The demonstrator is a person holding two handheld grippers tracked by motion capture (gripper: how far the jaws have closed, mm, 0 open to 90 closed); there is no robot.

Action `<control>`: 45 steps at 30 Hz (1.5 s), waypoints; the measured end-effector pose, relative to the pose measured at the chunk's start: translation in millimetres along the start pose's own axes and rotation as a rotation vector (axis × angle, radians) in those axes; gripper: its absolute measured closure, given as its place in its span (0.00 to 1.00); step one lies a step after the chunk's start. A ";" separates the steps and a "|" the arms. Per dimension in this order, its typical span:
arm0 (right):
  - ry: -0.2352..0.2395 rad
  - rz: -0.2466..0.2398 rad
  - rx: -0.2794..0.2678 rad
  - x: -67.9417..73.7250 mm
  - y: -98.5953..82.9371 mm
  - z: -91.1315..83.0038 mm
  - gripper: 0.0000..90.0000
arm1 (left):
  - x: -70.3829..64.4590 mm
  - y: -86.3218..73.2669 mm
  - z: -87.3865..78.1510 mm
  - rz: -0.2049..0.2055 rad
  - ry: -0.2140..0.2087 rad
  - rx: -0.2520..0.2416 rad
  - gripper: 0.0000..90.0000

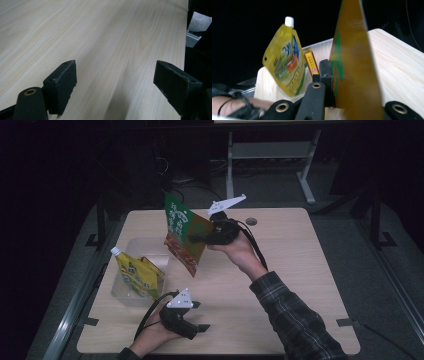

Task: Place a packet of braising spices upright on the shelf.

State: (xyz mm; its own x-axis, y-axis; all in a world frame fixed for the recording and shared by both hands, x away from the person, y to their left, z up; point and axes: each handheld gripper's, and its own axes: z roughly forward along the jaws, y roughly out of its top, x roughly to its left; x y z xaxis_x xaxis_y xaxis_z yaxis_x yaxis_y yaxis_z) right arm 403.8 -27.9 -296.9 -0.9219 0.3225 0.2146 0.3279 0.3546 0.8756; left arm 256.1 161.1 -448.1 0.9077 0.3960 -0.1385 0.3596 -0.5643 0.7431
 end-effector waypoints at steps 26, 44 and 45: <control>0.039 -0.018 0.024 -11.3 50.2 91.9 1.00 | 0.1 1.0 2.9 0.008 -0.044 -0.004 0.20; 0.022 -0.014 0.098 -21.0 38.7 132.1 1.00 | -0.2 2.0 2.6 0.010 -0.046 -0.002 0.20; 0.017 -0.017 0.105 -21.2 37.4 134.2 1.00 | -0.4 2.0 2.7 0.009 -0.044 -0.002 0.20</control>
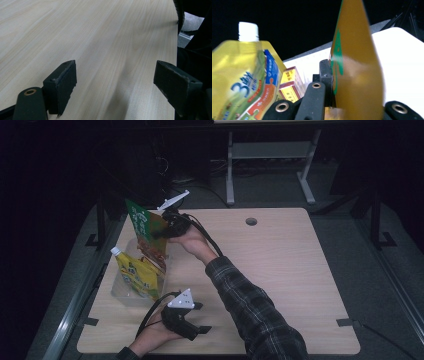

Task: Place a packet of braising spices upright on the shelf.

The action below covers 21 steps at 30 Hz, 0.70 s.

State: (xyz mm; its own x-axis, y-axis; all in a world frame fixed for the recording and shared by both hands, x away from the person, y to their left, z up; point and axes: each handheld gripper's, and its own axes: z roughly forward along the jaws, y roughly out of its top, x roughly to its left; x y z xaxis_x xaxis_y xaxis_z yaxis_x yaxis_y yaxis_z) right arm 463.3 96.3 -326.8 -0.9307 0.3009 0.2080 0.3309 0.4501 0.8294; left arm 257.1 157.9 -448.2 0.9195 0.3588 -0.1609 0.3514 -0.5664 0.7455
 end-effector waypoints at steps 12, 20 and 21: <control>-0.021 -0.026 0.059 1.0 -4.6 16.4 1.00 | 0.3 0.0 1.0 0.005 0.000 0.009 0.20; -0.021 -0.046 0.077 6.1 -5.3 19.4 0.95 | -0.4 0.1 2.7 0.007 -0.003 0.013 0.20; -0.022 -0.048 0.078 6.6 -5.0 19.2 0.95 | -0.4 0.1 2.7 0.007 -0.004 0.016 0.20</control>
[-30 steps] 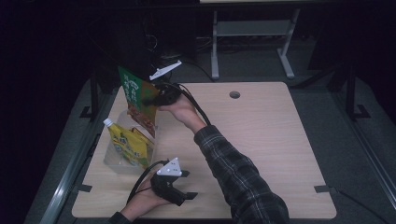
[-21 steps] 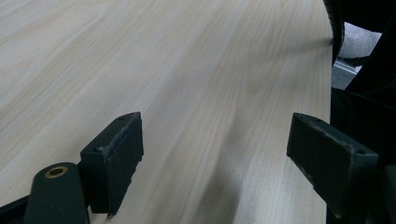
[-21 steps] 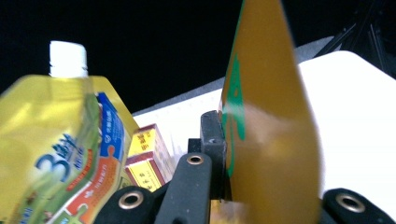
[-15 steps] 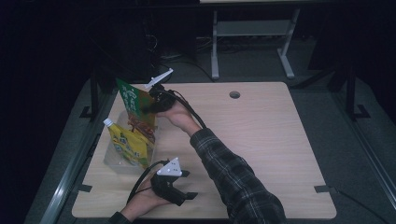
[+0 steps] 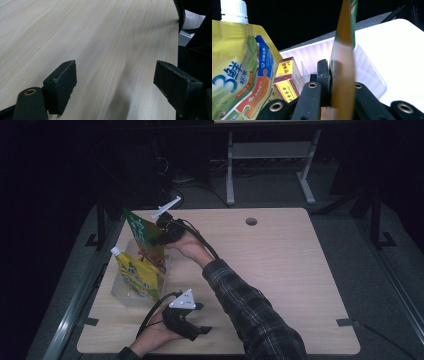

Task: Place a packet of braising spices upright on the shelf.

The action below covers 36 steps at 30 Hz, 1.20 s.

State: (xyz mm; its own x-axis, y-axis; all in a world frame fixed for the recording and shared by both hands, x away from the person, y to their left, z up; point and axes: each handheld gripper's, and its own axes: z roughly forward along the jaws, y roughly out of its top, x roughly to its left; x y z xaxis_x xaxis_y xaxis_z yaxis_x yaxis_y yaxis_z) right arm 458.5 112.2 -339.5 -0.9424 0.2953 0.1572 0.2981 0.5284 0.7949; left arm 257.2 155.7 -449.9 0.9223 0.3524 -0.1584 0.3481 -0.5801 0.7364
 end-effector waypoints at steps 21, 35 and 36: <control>-0.109 0.007 -0.037 13.2 -23.8 -54.1 0.49 | 4.2 -1.3 -1.4 0.001 0.011 0.011 0.20; -0.179 0.063 -0.039 13.4 -84.0 -116.2 0.43 | 4.5 -1.9 -2.5 -0.007 0.009 0.009 0.20; -0.185 0.064 -0.041 14.3 -89.0 -120.4 0.43 | 4.5 -1.9 -2.6 -0.007 0.008 0.008 0.20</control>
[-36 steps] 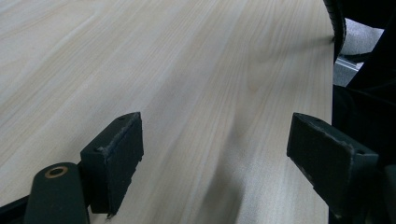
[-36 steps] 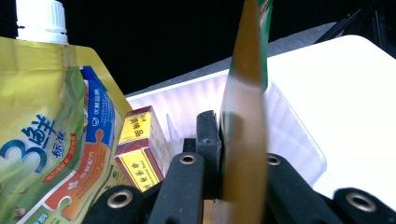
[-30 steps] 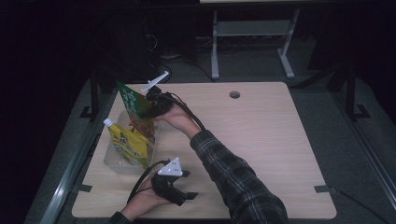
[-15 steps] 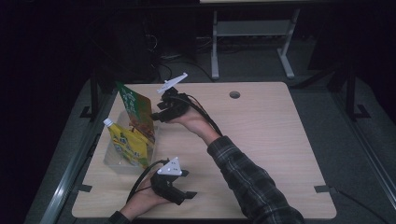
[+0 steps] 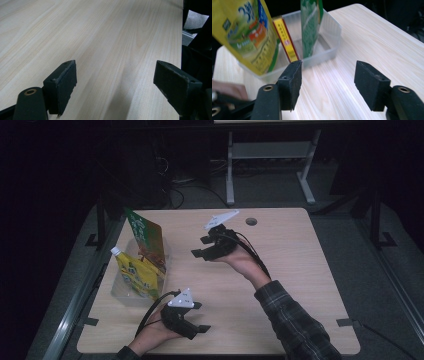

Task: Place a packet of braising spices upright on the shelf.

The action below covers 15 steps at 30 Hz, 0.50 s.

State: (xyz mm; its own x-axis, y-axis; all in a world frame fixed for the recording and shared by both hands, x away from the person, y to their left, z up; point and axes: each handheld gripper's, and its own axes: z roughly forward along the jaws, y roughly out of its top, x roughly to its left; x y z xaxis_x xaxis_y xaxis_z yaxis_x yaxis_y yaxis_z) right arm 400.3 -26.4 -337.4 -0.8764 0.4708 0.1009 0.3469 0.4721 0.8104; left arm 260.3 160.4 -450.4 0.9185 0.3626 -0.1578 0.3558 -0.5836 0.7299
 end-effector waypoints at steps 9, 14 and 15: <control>-0.052 0.021 0.013 -0.8 -51.8 -34.5 0.42 | 2.2 -0.6 -1.8 0.006 0.011 -0.006 0.21; -0.073 0.025 0.020 3.7 -80.6 -48.7 0.40 | 2.9 -1.1 -2.6 0.003 0.020 -0.003 0.21; -0.074 0.031 0.029 5.1 -85.7 -51.2 0.40 | 2.7 -1.1 -3.0 0.000 0.022 0.000 0.21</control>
State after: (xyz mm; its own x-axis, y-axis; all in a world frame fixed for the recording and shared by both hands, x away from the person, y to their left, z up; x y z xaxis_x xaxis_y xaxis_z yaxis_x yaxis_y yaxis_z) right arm 349.0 -102.7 -376.9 -0.8386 0.5386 0.0816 0.3836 0.4776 0.7904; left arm 261.9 164.1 -449.5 0.9147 0.3780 -0.1431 0.3554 -0.5836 0.7301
